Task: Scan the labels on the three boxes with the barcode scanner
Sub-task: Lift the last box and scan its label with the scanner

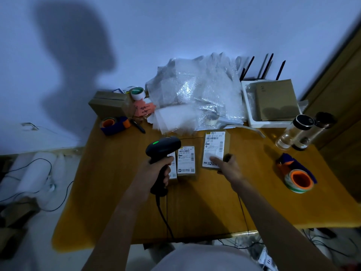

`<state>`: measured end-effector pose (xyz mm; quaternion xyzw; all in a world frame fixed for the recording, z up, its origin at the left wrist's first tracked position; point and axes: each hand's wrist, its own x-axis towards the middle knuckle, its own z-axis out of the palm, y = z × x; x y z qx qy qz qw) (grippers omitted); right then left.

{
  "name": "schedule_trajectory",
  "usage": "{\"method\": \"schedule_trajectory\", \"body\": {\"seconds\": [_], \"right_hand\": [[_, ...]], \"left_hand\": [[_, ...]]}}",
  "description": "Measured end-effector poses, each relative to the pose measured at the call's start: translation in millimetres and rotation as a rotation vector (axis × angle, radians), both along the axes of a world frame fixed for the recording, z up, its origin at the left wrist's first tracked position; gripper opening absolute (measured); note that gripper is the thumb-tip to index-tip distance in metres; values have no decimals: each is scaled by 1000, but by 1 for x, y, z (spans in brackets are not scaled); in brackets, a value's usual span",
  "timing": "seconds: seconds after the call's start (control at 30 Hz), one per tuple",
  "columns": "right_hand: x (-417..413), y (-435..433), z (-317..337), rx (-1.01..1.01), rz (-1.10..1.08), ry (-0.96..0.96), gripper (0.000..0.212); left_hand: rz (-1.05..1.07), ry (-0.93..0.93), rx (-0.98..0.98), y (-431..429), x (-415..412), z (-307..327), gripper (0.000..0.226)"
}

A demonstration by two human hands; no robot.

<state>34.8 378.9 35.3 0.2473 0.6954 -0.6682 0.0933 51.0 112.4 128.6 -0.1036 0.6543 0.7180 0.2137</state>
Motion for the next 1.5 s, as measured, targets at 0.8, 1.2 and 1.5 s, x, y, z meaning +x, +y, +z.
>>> {"method": "schedule_trajectory", "body": {"seconds": [0.8, 1.2, 1.5], "right_hand": [[-14, 12, -81, 190, 46, -237, 57], [-19, 14, -88, 469, 172, -220, 50], [-25, 20, -96, 414, 225, -196, 49]], "left_hand": [[81, -71, -50, 10, 20, -16, 28], [139, -84, -68, 9, 21, -12, 23], [206, -109, -30, 3, 20, -20, 26]]}}
